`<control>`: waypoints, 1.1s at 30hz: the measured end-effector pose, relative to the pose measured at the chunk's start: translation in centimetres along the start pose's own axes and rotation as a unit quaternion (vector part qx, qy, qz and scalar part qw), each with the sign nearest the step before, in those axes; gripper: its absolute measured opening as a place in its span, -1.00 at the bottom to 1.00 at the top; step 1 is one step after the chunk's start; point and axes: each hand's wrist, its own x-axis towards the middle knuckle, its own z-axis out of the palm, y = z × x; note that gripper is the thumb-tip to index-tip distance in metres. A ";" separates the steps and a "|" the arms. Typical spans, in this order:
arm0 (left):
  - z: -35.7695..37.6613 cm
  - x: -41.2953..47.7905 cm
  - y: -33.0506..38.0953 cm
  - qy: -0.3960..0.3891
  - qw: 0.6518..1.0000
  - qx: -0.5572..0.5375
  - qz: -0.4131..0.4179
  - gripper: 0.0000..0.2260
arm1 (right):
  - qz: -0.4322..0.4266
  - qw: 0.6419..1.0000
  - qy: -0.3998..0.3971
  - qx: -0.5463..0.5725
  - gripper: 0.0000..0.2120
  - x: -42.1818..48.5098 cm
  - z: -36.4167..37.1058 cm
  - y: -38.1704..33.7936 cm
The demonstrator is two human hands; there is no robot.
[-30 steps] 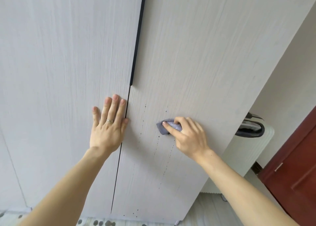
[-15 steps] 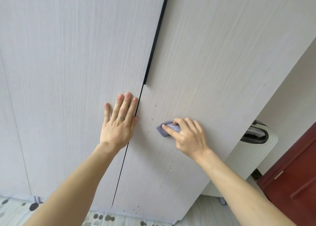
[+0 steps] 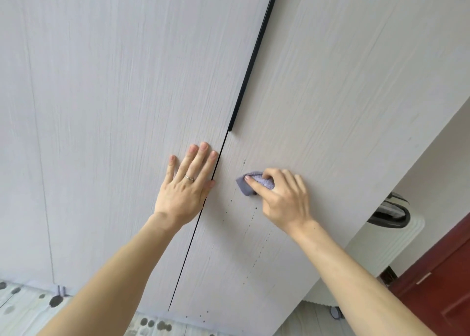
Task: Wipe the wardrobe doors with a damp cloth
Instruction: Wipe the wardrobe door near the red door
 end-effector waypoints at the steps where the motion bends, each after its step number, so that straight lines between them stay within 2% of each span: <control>1: -0.2 0.0 -0.2 -0.003 1.000 0.004 0.006 -0.43 | 0.033 0.999 0.014 0.008 -0.58 1.3 -0.5 0.3; 3: -0.3 0.1 -0.4 -0.011 1.000 0.003 0.010 -0.41 | 0.147 0.985 0.087 0.033 -0.62 4.9 -1.7 1.6; 5: -0.1 0.0 -0.4 -0.013 1.000 0.003 0.006 -0.40 | 0.206 0.966 0.150 0.040 -0.62 8.1 -2.5 2.9; 7: 0.1 -0.2 -0.3 -0.010 1.000 0.007 0.006 -0.41 | 0.197 0.965 0.170 0.016 -0.62 8.6 -1.8 2.7; 9: 0.1 -0.1 -0.4 -0.008 1.000 0.010 0.005 -0.43 | 0.146 0.977 0.153 0.009 -0.61 6.4 -0.5 1.4; 12: 0.0 -0.1 -0.2 0.001 1.000 0.018 0.006 -0.43 | 0.032 0.998 0.052 0.017 -0.59 0.6 1.7 -1.7; 14: -0.2 -0.1 -0.4 0.002 1.000 0.021 0.013 -0.42 | -0.002 1.000 -0.007 0.006 -0.58 -1.6 2.1 -3.1; 16: -0.3 -0.2 -0.7 0.003 1.000 0.019 0.021 -0.41 | 0.013 1.000 -0.004 0.008 -0.60 -0.2 1.3 -2.8; 20: -0.2 -0.1 -0.7 -0.003 1.000 0.010 0.018 -0.41 | 0.175 0.976 0.129 0.009 -0.62 7.8 -1.3 0.3; 22: 0.2 -0.5 -0.6 0.000 1.000 0.005 0.017 -0.43 | 0.201 0.966 0.162 0.009 -0.61 9.6 -1.6 0.7; 24: 0.6 -0.5 -0.5 0.009 1.000 0.006 0.016 -0.43 | 0.189 0.967 0.173 0.014 -0.61 9.2 -0.6 0.2; 26: 0.7 -0.5 -0.5 0.016 1.000 0.003 0.010 -0.44 | 0.134 0.979 0.150 0.017 -0.62 6.8 1.1 -1.5; 29: 0.4 -0.9 -0.8 0.006 1.000 0.002 0.015 -0.43 | 0.037 0.997 0.060 0.029 -0.65 1.1 3.9 -5.1; 33: -0.1 -3.2 -2.1 -0.026 0.998 0.051 0.033 -0.42 | 0.005 1.000 -0.012 0.027 -0.60 -3.0 4.7 -7.1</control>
